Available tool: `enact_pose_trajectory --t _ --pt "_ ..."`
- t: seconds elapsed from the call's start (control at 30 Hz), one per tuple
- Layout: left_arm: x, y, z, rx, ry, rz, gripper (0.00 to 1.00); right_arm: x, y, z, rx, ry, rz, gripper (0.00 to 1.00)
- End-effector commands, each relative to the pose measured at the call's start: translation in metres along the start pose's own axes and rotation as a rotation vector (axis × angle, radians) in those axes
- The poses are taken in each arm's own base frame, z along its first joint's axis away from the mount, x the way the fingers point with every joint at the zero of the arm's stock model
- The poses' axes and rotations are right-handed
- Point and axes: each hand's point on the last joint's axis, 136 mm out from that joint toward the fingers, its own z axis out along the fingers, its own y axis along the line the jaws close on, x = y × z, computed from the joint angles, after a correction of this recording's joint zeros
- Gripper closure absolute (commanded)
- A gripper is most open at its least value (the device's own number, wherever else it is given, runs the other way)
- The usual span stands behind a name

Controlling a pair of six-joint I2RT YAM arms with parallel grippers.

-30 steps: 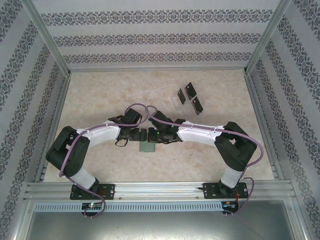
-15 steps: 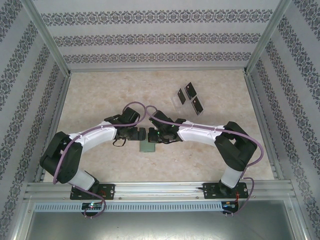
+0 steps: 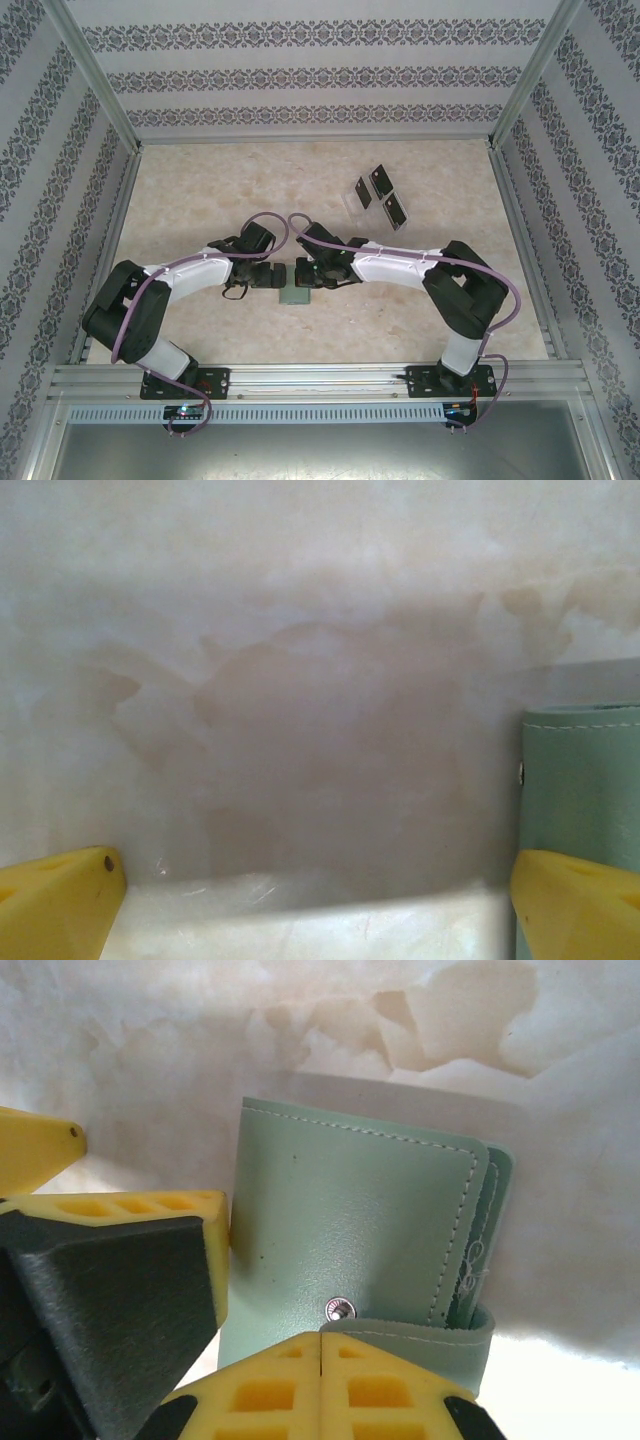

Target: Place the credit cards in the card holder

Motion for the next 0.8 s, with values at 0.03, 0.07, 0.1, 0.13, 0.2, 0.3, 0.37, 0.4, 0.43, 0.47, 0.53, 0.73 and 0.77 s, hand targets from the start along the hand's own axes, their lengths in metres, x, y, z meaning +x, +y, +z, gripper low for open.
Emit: enact_pose_trajectory --t 0.03,0.07,0.1,0.13,0.2,0.3,0.37,0.4,0.43,0.47,0.53,0.73,0.77 --pt "0.003 -0.005 0.009 0.048 0.008 -0.02 0.0 -0.003 0.01 0.003 -0.018 0.008 -0.018 1.0" --pt "0.004 -0.005 0.01 0.049 0.009 -0.02 0.0 -0.004 0.011 0.003 -0.021 0.009 -0.018 1.0" --pt "0.004 -0.005 0.01 0.051 0.01 -0.019 0.0 -0.004 0.011 0.004 -0.02 0.009 -0.016 1.0" --pt "0.004 -0.005 0.011 0.054 0.011 -0.019 0.0 -0.004 0.012 0.004 -0.021 0.009 -0.016 1.0" --pt "0.005 -0.006 0.011 0.058 0.011 -0.022 0.0 -0.005 0.014 0.005 -0.025 0.01 -0.02 1.0" --pt "0.007 -0.006 0.011 0.06 0.016 -0.024 0.0 -0.004 0.014 0.008 -0.018 0.017 -0.023 1.0" --pt "0.006 -0.006 0.011 0.063 0.013 -0.024 0.0 -0.001 0.01 0.01 -0.007 0.024 -0.019 1.0" --pt "0.007 -0.006 0.011 0.062 0.014 -0.022 0.0 0.001 0.008 0.012 -0.002 0.029 -0.016 1.0" --pt "0.006 -0.007 0.01 0.064 0.013 -0.022 0.0 0.003 0.005 0.013 0.002 0.032 -0.013 1.0" --pt "0.006 -0.006 0.01 0.063 0.013 -0.023 0.0 0.004 0.004 0.013 0.005 0.035 -0.01 1.0" --pt "0.006 -0.006 0.009 0.062 0.01 -0.023 0.0 0.007 0.0 0.015 0.015 0.041 -0.007 1.0" --pt "0.006 -0.005 0.009 0.058 0.01 -0.023 0.0 0.009 -0.006 0.01 0.031 0.03 -0.004 1.0" --pt "0.006 -0.005 0.008 0.058 0.01 -0.02 0.0 0.008 -0.005 0.009 0.031 0.026 -0.004 1.0"
